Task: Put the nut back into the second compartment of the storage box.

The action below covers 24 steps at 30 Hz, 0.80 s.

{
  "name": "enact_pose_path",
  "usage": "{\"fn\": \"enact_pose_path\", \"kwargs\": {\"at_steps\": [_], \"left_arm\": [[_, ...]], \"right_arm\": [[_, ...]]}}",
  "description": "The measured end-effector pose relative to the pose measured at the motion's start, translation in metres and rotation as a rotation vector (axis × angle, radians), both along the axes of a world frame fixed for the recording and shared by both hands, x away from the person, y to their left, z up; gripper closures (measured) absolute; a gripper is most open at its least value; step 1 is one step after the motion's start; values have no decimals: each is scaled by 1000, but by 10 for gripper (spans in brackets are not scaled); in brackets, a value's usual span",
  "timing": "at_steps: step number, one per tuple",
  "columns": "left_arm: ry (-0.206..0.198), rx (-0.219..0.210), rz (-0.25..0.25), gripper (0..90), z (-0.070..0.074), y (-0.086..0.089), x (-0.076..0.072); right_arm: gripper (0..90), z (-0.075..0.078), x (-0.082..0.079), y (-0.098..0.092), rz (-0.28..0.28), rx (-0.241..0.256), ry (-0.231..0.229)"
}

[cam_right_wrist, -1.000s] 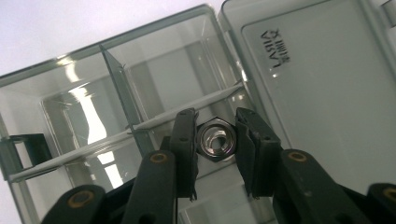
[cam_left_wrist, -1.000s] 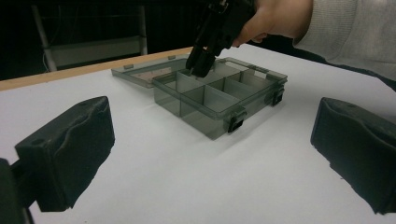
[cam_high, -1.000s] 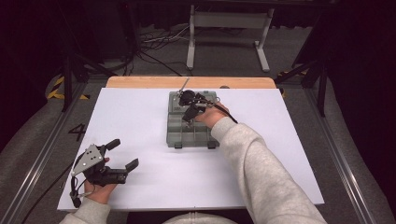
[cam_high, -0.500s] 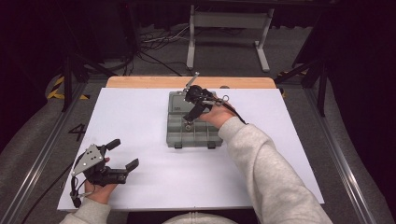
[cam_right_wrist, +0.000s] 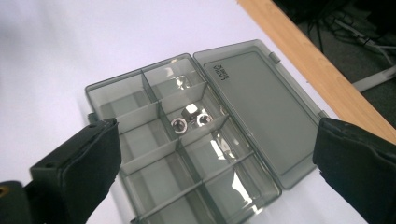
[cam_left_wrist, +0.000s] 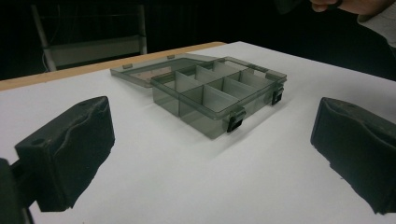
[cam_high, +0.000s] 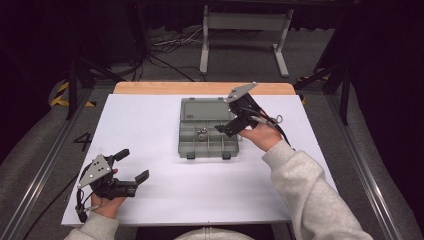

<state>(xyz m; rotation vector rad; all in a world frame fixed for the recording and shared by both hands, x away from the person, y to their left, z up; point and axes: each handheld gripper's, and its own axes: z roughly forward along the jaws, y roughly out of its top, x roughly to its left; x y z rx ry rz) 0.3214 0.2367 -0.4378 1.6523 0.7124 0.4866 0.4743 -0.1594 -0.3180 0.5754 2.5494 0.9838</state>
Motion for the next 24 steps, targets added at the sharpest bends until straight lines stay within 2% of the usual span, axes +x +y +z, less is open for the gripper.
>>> {"fn": "enact_pose_path", "kwargs": {"at_steps": [5, 6, 7, 12, 14, 18, 24], "left_arm": [[-2, 3, -1, 4, 0, -1, 0], [-2, 3, -1, 4, 0, -1, 0], [-2, 4, -1, 4, 0, -2, 0], [-5, 8, -5, 4, 0, -3, 1], [-6, 11, -8, 4, 1, -3, 1], [-9, 9, -9, 3, 1, -2, 2], [-18, 5, -5, 2, 2, -1, 1]], "right_arm": [[0, -2, -27, -36, -5, 139, -62], [0, -2, -27, -36, -5, 139, -62], [0, -6, -38, -49, -7, 202, -87], [0, -19, -59, -79, -31, 332, -156], [0, -22, -63, -85, -40, 350, -167], [0, -35, -78, -108, -64, 416, -189], [0, -54, -96, -125, -90, 453, -215]]}}
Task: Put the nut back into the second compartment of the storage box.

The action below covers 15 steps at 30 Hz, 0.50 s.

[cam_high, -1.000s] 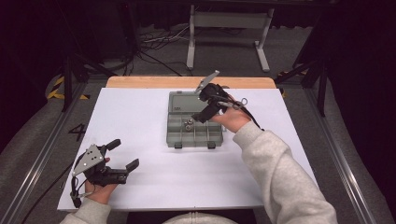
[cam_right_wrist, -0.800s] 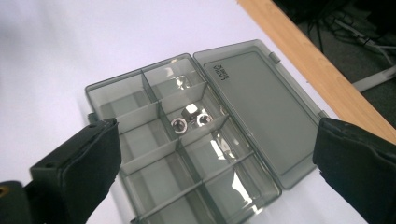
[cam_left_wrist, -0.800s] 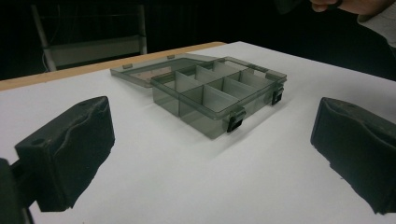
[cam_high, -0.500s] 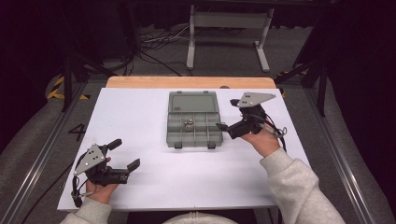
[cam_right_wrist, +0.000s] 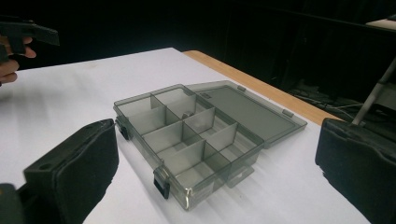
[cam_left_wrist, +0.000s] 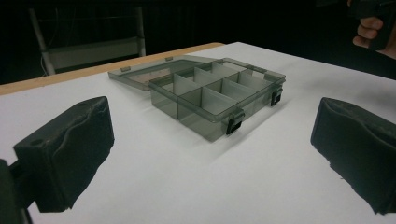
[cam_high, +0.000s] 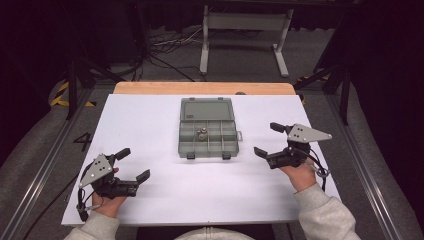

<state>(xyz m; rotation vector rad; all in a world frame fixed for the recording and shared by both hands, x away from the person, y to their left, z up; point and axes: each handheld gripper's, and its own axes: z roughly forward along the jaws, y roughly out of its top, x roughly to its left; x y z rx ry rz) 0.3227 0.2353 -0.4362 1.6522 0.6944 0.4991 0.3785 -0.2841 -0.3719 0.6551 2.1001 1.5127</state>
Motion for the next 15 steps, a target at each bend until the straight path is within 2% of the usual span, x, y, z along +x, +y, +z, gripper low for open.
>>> {"fn": "enact_pose_path", "kwargs": {"at_steps": [6, 7, 9, 11, 15], "left_arm": [[-10, 16, -9, 1, 3, 2, 1], [-11, 15, -8, 1, 3, 3, 2], [-15, 19, -11, 2, 4, 4, 2], [-20, 16, -11, 2, 6, 3, 3], [-18, 12, -26, 1, 10, 2, 6]], "right_arm": [[0, -17, -13, -11, -12, 44, -24], [0, -23, -17, -15, -8, 70, -27], [0, -29, -20, -17, -13, 81, -24], [0, -38, -26, -20, -19, 78, -53], [0, -47, -31, -21, -27, 92, -59]]}}
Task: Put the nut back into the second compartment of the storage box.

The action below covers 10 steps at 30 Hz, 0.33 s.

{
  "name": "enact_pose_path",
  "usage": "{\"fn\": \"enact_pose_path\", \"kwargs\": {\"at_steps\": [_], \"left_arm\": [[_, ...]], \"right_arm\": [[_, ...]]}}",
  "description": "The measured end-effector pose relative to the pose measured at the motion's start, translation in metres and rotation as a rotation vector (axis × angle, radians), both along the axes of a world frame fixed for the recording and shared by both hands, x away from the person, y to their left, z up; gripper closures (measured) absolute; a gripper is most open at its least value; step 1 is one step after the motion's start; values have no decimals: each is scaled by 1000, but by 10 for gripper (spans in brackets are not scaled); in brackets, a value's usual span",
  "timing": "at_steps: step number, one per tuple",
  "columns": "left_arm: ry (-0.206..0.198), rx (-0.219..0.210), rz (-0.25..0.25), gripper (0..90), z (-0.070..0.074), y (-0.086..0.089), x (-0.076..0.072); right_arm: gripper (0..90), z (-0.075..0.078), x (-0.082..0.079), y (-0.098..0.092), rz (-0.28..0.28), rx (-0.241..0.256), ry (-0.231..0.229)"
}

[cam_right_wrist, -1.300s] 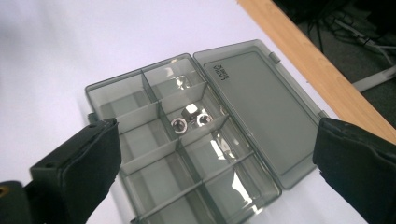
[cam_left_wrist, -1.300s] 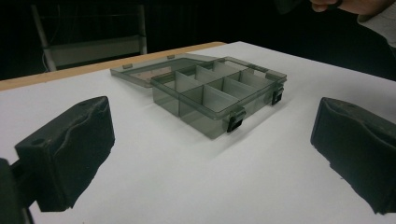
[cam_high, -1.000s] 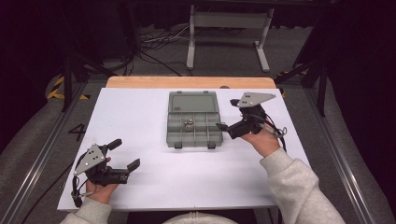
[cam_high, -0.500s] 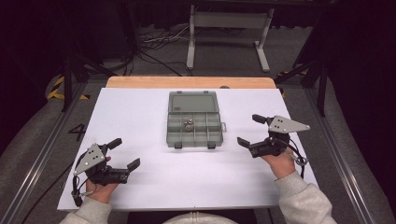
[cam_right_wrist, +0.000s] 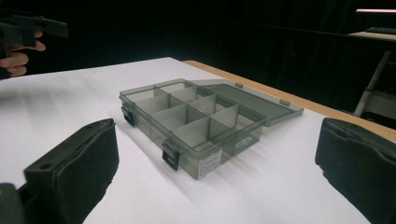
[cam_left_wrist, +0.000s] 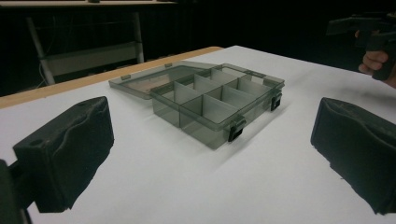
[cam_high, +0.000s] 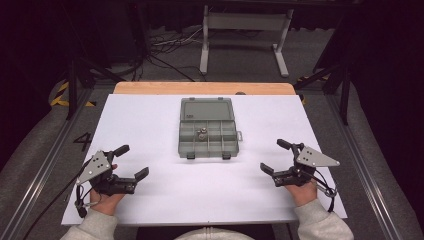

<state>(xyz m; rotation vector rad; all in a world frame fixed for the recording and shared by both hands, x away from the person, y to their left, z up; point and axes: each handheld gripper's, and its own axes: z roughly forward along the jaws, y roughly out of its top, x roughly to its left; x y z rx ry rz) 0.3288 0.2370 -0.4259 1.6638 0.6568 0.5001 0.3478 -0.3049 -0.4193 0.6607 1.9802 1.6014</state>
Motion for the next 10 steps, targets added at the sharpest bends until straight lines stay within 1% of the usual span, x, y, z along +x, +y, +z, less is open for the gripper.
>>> {"fn": "enact_pose_path", "kwargs": {"at_steps": [1, 2, 4, 9, 10], "left_arm": [[0, 0, 0, 2, 0, 0, 0], [-5, -2, -6, 2, 1, 0, 1], [2, -1, -16, 1, 2, 0, 1], [-2, -1, -17, 1, 3, 0, 1], [3, 2, -22, 2, 3, 0, 1]], "right_arm": [[0, 0, 0, 0, 0, 0, 0], [0, -2, 0, -1, -1, 9, 4], [0, -6, 0, -2, -9, 31, 12], [0, -6, 0, -4, -19, 41, 10], [0, -6, 0, -4, -21, 40, 9]]}}
